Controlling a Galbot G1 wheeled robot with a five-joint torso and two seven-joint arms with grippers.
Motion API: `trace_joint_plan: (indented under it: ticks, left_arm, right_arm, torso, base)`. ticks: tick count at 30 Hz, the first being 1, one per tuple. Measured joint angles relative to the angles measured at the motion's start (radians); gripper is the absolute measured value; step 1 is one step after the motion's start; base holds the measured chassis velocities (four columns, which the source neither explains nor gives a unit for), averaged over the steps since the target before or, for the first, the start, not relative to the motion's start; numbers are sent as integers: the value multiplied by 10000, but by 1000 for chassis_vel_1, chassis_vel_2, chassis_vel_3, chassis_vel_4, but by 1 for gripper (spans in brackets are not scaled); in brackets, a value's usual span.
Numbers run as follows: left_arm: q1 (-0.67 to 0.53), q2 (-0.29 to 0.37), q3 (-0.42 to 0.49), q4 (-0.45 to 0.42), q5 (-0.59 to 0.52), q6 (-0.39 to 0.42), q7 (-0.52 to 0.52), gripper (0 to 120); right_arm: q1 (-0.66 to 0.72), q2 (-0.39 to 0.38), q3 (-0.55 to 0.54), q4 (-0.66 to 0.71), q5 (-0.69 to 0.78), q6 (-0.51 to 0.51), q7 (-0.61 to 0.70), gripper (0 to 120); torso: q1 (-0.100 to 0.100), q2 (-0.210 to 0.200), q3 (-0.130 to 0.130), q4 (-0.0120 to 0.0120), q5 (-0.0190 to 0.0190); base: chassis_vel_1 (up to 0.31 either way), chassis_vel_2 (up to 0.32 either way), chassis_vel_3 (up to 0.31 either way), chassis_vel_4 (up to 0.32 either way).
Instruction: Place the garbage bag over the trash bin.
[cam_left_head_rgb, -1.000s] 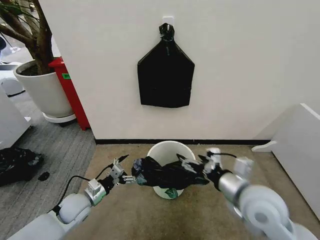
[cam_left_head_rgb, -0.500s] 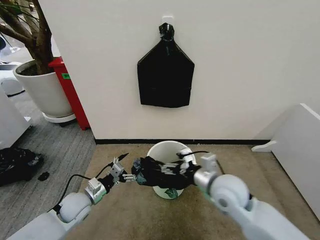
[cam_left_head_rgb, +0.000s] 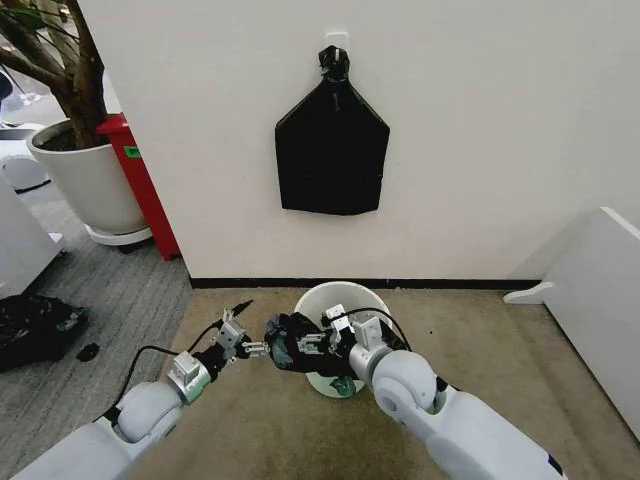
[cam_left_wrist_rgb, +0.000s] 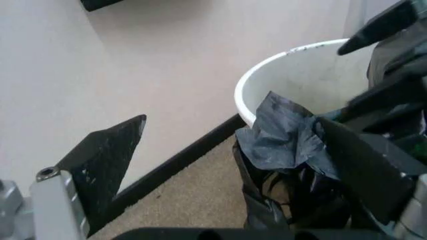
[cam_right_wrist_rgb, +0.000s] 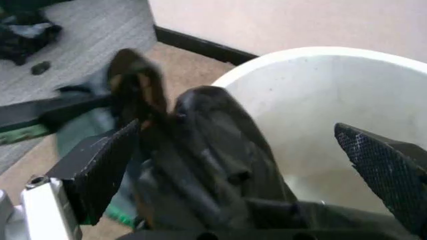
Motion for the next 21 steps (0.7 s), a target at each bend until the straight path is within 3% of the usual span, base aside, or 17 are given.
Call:
trace_joint_plan:
  ticks: [6,21]
  left_arm:
    - [100,30,-51,-2,182,-91,123,100]
    - [67,68,-122,-113,223,-158,208,100]
  right_arm:
    - [376,141,8,-339,534,-131,280,100]
    - [1353,119,-740,-1532,418,143,-815,100]
  torso:
    - [0,0,-1,2,0]
    - [0,0,0,1,0]
  base:
    - [0,0,0,0]
    - [0,0,0,0]
